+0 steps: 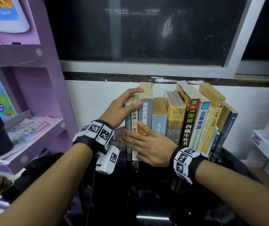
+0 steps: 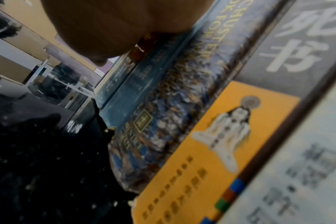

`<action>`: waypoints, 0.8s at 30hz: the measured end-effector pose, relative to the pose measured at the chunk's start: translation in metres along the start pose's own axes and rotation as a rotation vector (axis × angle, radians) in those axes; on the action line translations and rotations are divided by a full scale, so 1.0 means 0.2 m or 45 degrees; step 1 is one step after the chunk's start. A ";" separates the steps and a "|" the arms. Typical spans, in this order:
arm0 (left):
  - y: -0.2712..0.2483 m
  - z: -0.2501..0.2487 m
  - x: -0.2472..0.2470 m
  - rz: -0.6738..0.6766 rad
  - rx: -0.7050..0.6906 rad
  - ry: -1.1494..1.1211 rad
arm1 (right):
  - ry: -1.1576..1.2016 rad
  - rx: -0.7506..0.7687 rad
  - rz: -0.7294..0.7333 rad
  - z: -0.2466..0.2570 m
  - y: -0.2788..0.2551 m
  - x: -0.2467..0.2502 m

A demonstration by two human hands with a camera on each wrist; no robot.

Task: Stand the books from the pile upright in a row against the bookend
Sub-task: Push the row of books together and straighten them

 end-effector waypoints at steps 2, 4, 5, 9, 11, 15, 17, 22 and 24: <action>0.00 0.00 0.00 -0.001 -0.005 0.003 | -0.004 0.005 0.005 0.00 0.00 -0.01; 0.01 0.00 0.00 -0.005 -0.007 0.006 | -0.013 0.010 0.010 -0.01 0.00 -0.01; 0.01 0.00 0.01 -0.007 -0.007 0.006 | -0.022 0.013 0.010 -0.01 0.00 -0.02; 0.02 0.01 0.02 -0.015 -0.011 0.028 | -0.044 0.020 0.006 -0.01 0.01 -0.03; 0.02 0.01 0.02 -0.023 -0.011 0.033 | -0.044 0.018 0.012 -0.02 0.01 -0.03; 0.03 0.00 0.02 -0.033 -0.004 0.024 | -0.037 0.008 0.030 -0.03 0.02 -0.05; 0.03 0.01 0.02 -0.033 0.000 0.014 | -0.036 0.010 0.035 -0.03 0.02 -0.05; 0.02 0.01 0.02 -0.053 0.011 -0.014 | -0.050 0.010 0.043 -0.03 0.02 -0.04; 0.01 0.01 0.03 -0.070 0.008 -0.041 | -0.049 0.019 0.047 -0.02 0.02 -0.04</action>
Point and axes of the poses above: each hand's wrist, its own y-axis towards the middle knuckle, its own x-axis out of the back of the hand, z = x × y, the point moved 8 cm from there along y, towards the middle knuckle, and after that the axes turned 4 degrees about -y, right-handed, at the moved point
